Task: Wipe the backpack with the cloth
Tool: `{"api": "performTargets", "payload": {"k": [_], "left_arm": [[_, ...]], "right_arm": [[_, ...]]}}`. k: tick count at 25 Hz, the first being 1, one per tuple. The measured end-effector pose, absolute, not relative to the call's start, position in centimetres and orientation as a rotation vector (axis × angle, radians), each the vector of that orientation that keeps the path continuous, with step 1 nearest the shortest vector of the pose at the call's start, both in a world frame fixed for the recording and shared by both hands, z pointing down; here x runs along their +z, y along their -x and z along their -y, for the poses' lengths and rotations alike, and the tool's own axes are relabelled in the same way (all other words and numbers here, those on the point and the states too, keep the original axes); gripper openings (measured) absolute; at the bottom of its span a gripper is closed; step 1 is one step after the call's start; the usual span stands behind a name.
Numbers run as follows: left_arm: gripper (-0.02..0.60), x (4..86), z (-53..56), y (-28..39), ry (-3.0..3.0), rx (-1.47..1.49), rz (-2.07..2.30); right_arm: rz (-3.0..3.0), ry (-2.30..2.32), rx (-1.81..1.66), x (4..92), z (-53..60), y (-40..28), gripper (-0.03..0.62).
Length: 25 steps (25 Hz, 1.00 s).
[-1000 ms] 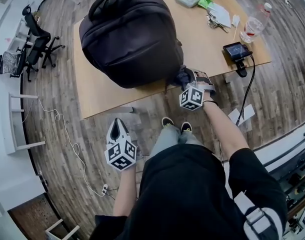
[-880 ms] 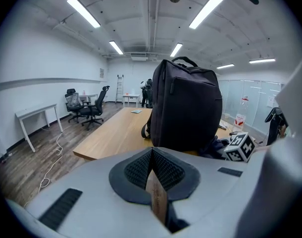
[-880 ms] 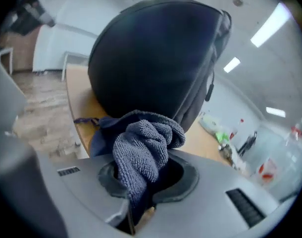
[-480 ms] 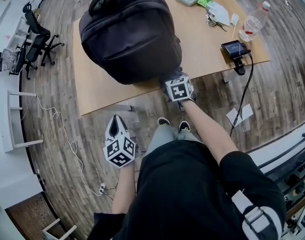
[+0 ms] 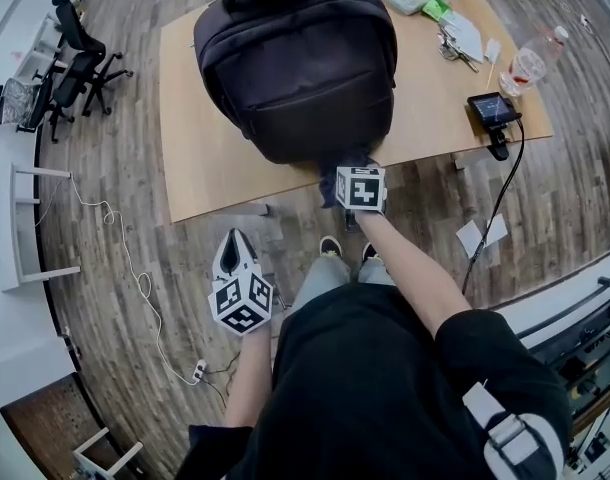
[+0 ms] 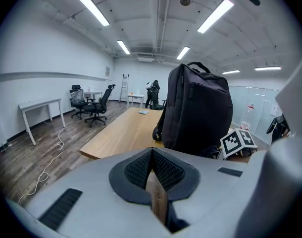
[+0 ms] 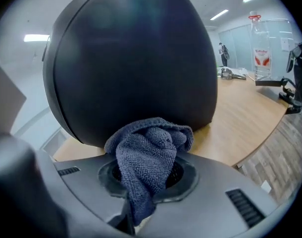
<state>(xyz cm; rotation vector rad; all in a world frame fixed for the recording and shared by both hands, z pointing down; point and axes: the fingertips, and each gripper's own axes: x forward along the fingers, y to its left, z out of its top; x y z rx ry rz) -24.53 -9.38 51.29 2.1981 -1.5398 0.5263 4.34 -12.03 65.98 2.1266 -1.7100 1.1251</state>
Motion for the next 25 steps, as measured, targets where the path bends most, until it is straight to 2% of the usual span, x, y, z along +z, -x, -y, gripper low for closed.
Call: {"api": "performTargets", "payload": {"k": [13, 25], "left_arm": [[0.014, 51.6, 14.5, 31.1, -2.147, 0.44, 1.527], [0.014, 52.5, 16.7, 34.9, -2.157, 0.347, 1.504]], "right_arm": [[1.81, -2.058, 1.385, 65.5, 16.2, 6.4, 0.072], [1.963, -2.039, 2.155, 59.5, 17.9, 12.8, 0.072]]}}
